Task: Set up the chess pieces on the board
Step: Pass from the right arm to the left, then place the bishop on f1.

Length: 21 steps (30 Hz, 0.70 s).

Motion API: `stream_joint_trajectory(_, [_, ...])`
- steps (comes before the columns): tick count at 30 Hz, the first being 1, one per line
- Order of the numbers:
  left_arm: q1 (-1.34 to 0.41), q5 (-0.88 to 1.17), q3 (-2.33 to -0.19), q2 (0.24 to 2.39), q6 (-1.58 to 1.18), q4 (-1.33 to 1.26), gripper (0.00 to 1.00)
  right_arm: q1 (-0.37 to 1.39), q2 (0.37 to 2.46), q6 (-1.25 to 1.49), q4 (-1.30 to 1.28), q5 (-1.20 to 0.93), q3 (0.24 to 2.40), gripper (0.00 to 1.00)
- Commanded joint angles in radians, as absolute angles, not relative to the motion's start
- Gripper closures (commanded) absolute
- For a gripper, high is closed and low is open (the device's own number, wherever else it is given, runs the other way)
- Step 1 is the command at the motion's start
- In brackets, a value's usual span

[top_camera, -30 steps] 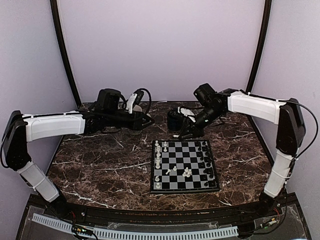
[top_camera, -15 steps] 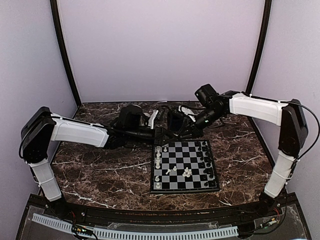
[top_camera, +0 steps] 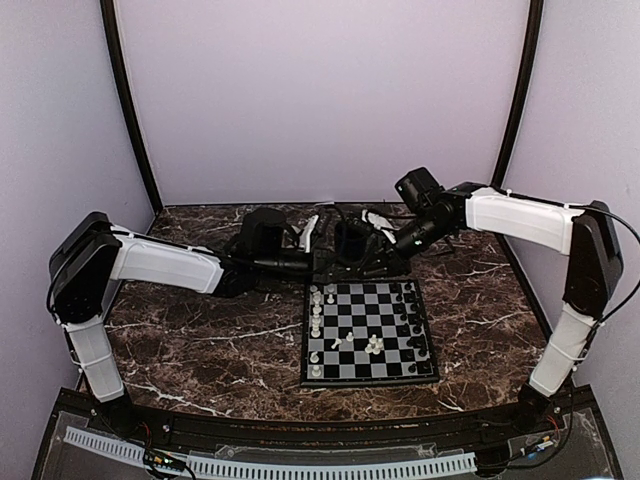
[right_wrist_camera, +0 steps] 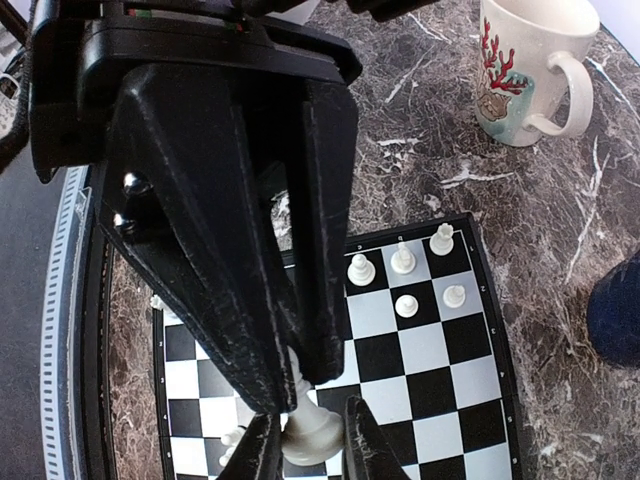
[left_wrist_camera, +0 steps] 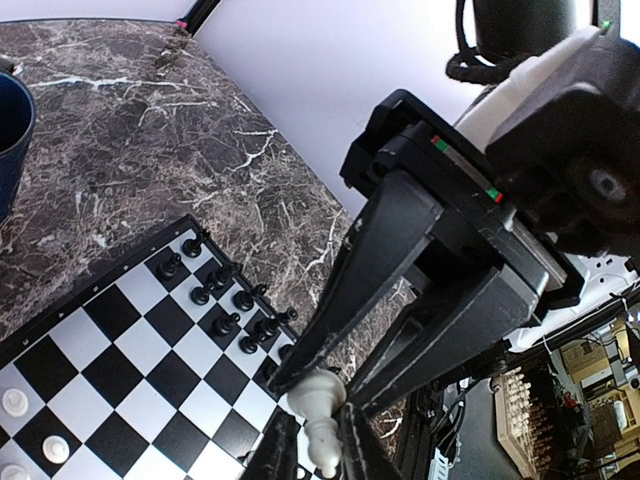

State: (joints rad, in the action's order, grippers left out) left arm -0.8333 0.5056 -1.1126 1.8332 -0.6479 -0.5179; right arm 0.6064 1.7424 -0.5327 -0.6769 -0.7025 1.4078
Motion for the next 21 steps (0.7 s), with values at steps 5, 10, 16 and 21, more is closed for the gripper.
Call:
stream_joint_trajectory(5, [-0.831,0.546,-1.142,1.829,-0.636,-0.540,0.90,0.588,1.693,-0.520,-0.642,-0.736,1.387,0.70])
stream_joint_trajectory(10, [-0.831,0.515,-1.195,1.770,-0.465,-0.283,0.91,0.538,1.633,-0.541,-0.644,-0.771,1.340,0.56])
stream_joint_trajectory(16, [-0.843,0.423,-1.295,1.707,-0.121,0.217,0.91,0.476,1.522,-0.549,-0.564,-0.789,1.205,0.49])
stream_joint_trajectory(21, [-0.908,0.280,-1.347,1.691,0.108,0.535,0.91,0.452,1.519,-0.558,-0.563,-0.758,1.208,0.48])
